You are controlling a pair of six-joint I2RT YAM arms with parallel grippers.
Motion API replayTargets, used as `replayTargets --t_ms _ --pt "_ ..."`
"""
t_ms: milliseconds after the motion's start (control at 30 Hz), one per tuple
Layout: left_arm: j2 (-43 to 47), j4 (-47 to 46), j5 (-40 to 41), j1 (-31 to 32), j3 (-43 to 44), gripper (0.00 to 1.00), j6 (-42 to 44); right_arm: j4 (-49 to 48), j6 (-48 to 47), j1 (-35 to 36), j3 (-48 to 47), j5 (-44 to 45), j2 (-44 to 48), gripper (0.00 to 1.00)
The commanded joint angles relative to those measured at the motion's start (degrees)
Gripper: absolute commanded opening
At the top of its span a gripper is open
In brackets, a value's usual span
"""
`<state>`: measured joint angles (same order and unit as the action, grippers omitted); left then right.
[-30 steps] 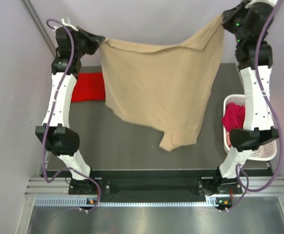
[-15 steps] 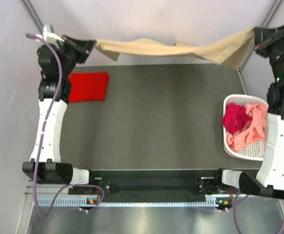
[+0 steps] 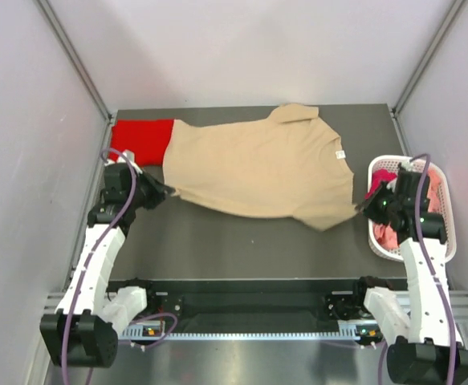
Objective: Fold and stack the t-shirts
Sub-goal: Flatten the tshirt out, then fold the tshirt
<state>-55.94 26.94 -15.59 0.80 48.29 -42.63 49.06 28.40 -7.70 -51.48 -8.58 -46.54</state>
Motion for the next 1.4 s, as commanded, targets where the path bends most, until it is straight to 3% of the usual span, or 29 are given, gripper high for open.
replayTargets --t_ms 0,100,267,500,667,800,900,1100,1367 --pt "4.7 5.23 -2.24 -0.27 -4.86 0.0 3.08 5.51 -1.69 -0.65 4.44 -4.5 3.73 0.0" --pt "4.97 7.33 -4.71 -0.27 -8.56 0.0 2.03 5.78 -0.81 -0.65 7.7 -3.48 7.25 0.0" --pt "5.66 10.59 -1.11 -0.27 -10.94 0.0 -0.08 7.98 -0.72 -0.65 7.45 -1.7 9.62 0.0" --pt "12.25 13.83 8.63 -0.27 -10.5 0.0 -3.77 10.09 -3.44 -0.65 4.11 1.97 11.56 0.0" --pt "16.22 19.19 20.95 -0.36 -10.15 0.0 -8.78 11.85 -1.95 -0.29 8.23 1.29 15.16 0.0" --pt "15.34 23.07 18.07 -0.36 -9.79 0.0 -10.89 13.61 -1.15 0.05 12.19 1.54 19.81 0.0" --pt "16.39 22.72 16.04 -0.27 -11.64 0.0 -11.77 15.36 0.95 0.5 9.32 5.05 22.99 0.0" --pt "16.04 23.51 19.27 -0.27 -14.01 0.0 -16.85 13.7 -0.97 0.5 7.01 5.33 20.01 0.0" --pt "10.16 20.18 17.36 -0.27 -17.18 0.0 -22.49 2.38 -3.0 0.94 6.67 3.48 6.74 0.0"
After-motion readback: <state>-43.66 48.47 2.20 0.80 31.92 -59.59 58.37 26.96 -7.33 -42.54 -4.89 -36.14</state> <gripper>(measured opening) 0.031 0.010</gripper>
